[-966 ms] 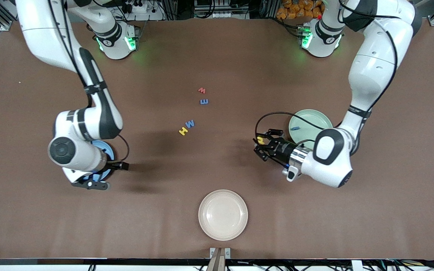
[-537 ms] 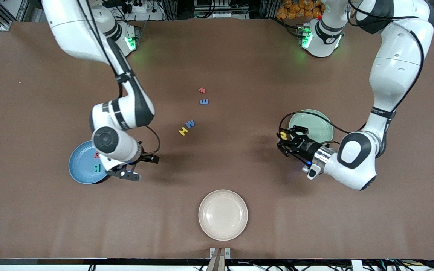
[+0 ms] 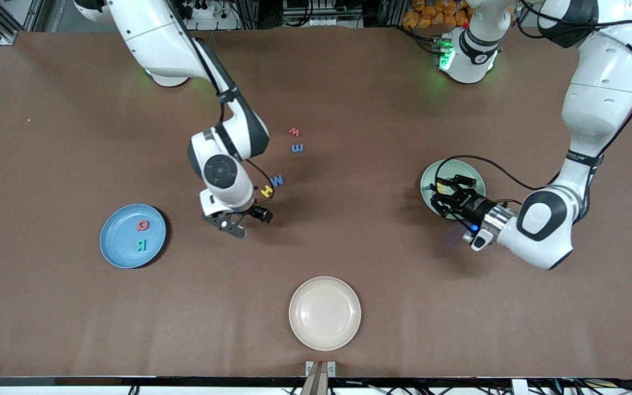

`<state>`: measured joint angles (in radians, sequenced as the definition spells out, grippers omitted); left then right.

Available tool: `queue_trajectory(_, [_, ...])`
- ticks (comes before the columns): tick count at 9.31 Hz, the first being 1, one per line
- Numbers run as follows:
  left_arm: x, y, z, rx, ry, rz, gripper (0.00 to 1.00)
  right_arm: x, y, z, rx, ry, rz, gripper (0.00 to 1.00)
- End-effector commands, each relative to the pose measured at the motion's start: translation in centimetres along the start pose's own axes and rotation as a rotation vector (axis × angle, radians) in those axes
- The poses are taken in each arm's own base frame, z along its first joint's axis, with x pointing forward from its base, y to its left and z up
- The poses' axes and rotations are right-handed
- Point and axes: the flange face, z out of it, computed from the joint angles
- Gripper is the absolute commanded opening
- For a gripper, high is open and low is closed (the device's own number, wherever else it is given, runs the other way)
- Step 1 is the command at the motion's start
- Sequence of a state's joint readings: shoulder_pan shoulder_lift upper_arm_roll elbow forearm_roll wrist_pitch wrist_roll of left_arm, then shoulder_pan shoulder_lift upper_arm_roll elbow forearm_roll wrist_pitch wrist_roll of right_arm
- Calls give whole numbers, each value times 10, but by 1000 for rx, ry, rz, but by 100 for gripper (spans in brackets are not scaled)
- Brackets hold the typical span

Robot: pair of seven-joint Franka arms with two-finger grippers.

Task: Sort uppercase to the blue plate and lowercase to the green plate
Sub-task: 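Open the left gripper over green plate while the right gripper reaches H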

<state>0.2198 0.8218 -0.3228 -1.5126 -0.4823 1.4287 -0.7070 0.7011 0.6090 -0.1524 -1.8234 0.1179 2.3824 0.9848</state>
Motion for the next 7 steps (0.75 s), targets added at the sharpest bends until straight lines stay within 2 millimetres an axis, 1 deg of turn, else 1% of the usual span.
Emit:
queue_trajectory(1, [-10,-15,-1,58,22,15,7,-21,26,-4,31,-18,72,100])
queue_trajectory(2, [-8,-19,1,82,25,36,11,-28,32,-8,39,-45,95,100])
queue_trajectory(3, [-7,-20,0,81,26,38,24,-32,35,-6,42,-66,116,100])
queue_trajectory(4, [-5,-21,0,80,26,38,29,-35,35,-4,56,-88,144,100])
queue_trajectory(5, [-5,-20,1,82,25,37,39,-43,36,3,78,-79,151,100])
queue_trajectory(6, [-4,-19,4,86,23,38,42,-48,38,11,97,-67,157,100])
queue_trajectory(7, [-5,-18,4,87,24,38,46,-52,37,15,94,-69,150,100])
